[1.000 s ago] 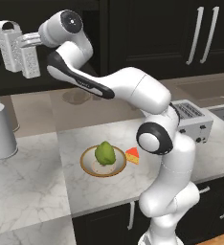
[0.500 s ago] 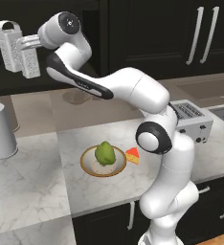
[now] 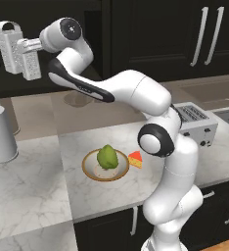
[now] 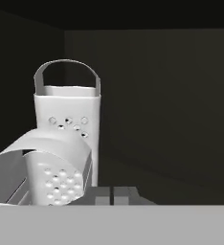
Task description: Pick the cheese from the fridge and the cheese grater from the cabinet and place them next to the salad bowl.
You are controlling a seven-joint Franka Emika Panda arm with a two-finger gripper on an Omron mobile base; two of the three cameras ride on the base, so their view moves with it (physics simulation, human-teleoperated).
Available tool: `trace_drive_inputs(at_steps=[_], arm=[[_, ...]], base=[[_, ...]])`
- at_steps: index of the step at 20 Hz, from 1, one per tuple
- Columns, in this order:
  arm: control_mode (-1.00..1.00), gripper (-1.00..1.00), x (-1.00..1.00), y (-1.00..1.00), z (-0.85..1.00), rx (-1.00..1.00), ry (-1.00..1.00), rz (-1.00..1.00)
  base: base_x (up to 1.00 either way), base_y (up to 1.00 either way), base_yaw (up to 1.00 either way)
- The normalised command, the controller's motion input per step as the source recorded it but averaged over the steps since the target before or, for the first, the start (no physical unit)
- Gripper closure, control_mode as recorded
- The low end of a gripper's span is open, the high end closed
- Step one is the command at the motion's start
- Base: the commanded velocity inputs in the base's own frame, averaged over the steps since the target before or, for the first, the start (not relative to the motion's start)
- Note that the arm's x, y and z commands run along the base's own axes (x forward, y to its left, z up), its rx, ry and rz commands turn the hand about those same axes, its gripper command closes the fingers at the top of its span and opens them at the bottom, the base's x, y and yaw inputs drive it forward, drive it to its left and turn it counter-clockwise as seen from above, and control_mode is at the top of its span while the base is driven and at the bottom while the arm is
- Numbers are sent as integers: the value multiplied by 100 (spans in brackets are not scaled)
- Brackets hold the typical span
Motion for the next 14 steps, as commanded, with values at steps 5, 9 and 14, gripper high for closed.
trace_drive_inputs(at_steps=[5,9,14], arm=[[-100,-100,4,0,0,0,0,0],[-100,-100,15,3,16,0,0,-1],[-100,-100,5,1,45,0,0,0]], base=[[0,0,0],[0,0,0],[0,0,0]])
